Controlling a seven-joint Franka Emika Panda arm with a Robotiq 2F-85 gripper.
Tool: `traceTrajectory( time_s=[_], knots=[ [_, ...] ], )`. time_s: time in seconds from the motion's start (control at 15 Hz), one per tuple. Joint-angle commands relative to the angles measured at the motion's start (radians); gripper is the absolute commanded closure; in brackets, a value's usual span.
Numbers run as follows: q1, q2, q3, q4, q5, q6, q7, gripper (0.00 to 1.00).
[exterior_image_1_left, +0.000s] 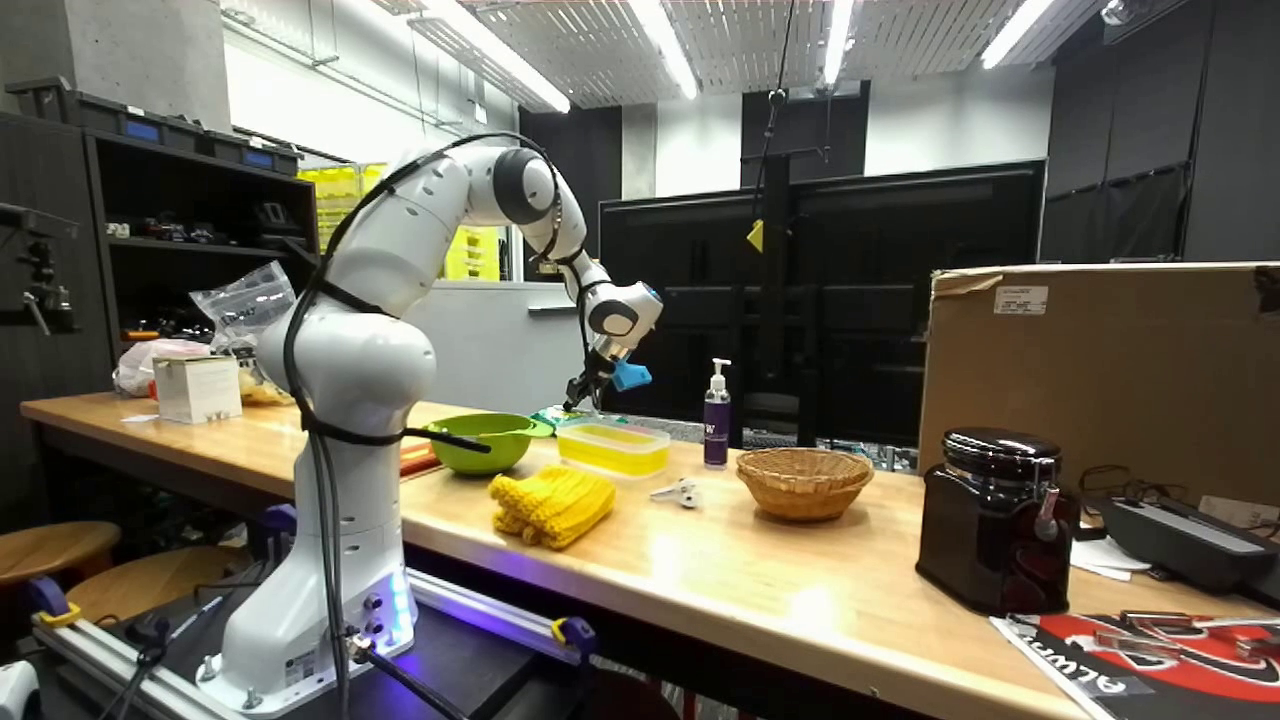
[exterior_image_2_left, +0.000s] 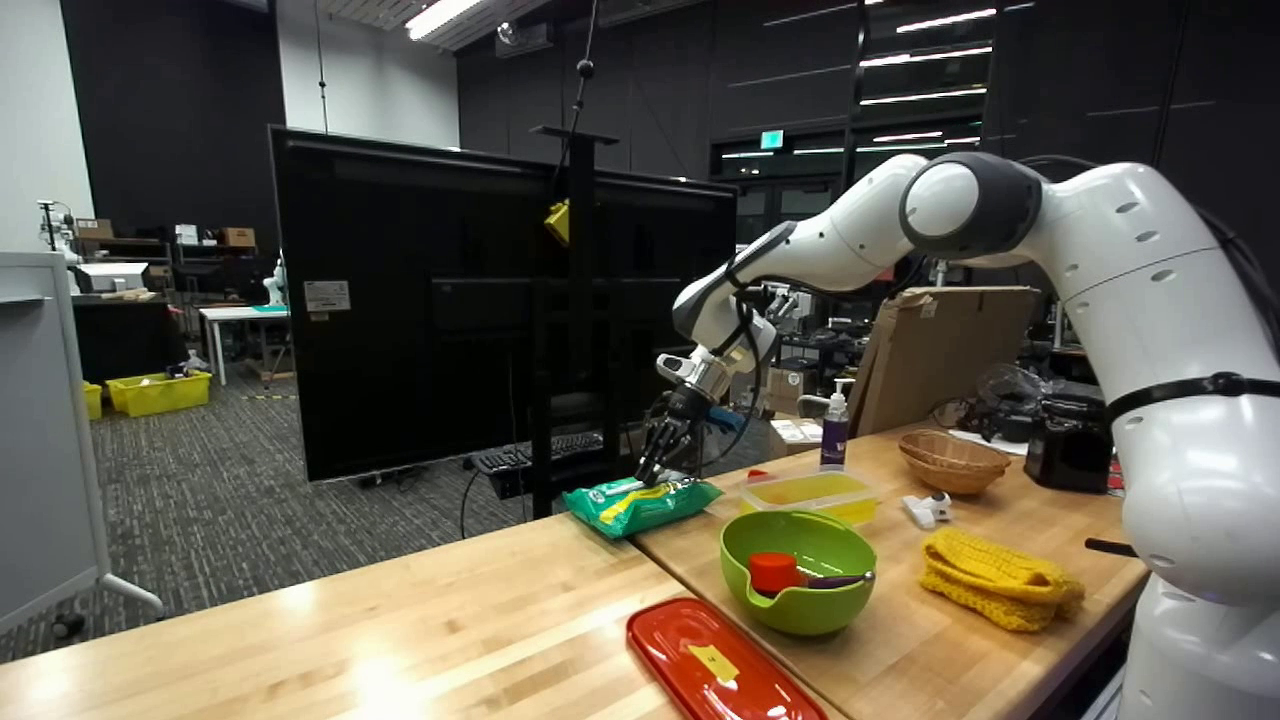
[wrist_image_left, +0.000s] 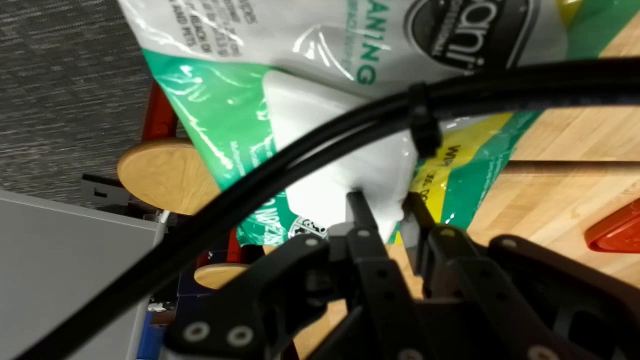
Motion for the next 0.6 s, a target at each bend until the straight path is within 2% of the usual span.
traceTrajectory(
  time_s=[0.0,0.53],
  knots=[
    [-0.009,0.011,0.01,0.005,0.004,0.007,-0.007,0.96],
    [-0.013,0.016,0.01,0.013,-0.001,-0.028,-0.003,0.96]
  ],
)
